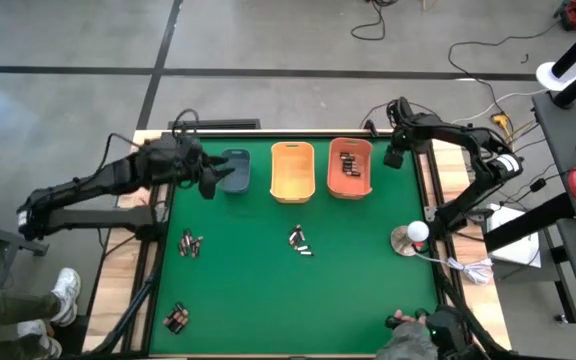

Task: Sort batteries
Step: Put the black battery into the orange bin

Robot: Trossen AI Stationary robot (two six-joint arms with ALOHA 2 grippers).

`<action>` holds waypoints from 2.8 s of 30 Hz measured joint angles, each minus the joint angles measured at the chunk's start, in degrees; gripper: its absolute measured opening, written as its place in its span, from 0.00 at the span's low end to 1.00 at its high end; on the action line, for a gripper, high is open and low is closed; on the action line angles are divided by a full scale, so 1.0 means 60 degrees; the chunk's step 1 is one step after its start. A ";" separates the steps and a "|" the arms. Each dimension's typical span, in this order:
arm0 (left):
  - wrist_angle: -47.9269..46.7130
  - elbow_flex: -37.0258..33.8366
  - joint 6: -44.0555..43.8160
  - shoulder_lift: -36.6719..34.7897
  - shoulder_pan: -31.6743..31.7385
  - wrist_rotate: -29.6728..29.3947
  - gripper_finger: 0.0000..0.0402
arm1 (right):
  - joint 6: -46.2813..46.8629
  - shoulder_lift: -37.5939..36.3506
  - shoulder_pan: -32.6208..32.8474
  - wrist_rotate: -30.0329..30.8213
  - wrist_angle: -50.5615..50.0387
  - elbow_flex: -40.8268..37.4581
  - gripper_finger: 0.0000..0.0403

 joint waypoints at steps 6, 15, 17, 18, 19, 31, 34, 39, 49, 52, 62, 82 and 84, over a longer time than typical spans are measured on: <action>0.0362 0.0000 0.0983 0.0760 0.2421 0.1989 0.48 | -0.0095 0.0143 -0.0347 0.0213 0.0052 0.0072 0.39; 0.1089 0.0000 0.2252 0.1883 0.3828 0.3813 0.48 | 0.0019 0.0853 -0.0215 0.0951 -0.0079 0.0459 0.37; 0.1155 0.0000 0.2502 0.2057 0.3857 0.4046 0.48 | -0.0107 0.1131 -0.0195 0.1174 -0.0023 0.0556 0.38; 0.1174 0.0000 0.2619 0.2149 0.3853 0.4152 0.48 | -0.0182 0.1282 -0.0192 0.1216 -0.0081 0.0588 0.38; 0.1165 0.0000 0.2651 0.2253 0.3853 0.4235 0.48 | -0.0292 0.1404 -0.0185 0.1197 -0.0081 0.0665 0.39; 0.2665 0.0000 0.2236 0.2691 0.4282 0.4282 0.48 | -0.1374 0.2100 0.0034 0.0918 -0.1736 0.1336 0.24; 0.2740 0.0000 0.2268 0.2727 0.4312 0.4271 0.48 | -0.1878 0.2077 0.0038 0.0947 -0.1839 0.1320 0.16; 0.2693 0.0000 0.2233 0.2694 0.4309 0.4271 0.48 | -0.2413 0.1985 0.0196 0.1109 -0.2001 0.1291 0.09; 0.2679 0.0000 0.2508 0.2546 0.4308 0.4271 0.48 | -0.3337 0.1550 0.0274 0.0891 -0.2244 0.1211 0.12; 0.2667 0.0000 0.2709 0.2465 0.4308 0.4270 0.48 | -0.3592 0.1263 0.0310 0.0907 -0.2212 0.1220 0.11; 0.2653 0.0000 0.3288 0.1973 0.4308 0.4268 0.48 | -0.4809 0.0185 0.0933 0.1078 -0.2323 0.1235 0.11; 0.2630 0.0000 0.4202 0.1158 0.4308 0.4417 0.48 | -1.3832 -0.1215 0.6149 0.0692 -0.3268 0.2537 0.11; 0.2699 0.0000 0.4200 0.1170 0.4308 0.4423 0.48 | -1.5035 -0.0843 0.6295 0.0145 -0.3289 0.2554 0.11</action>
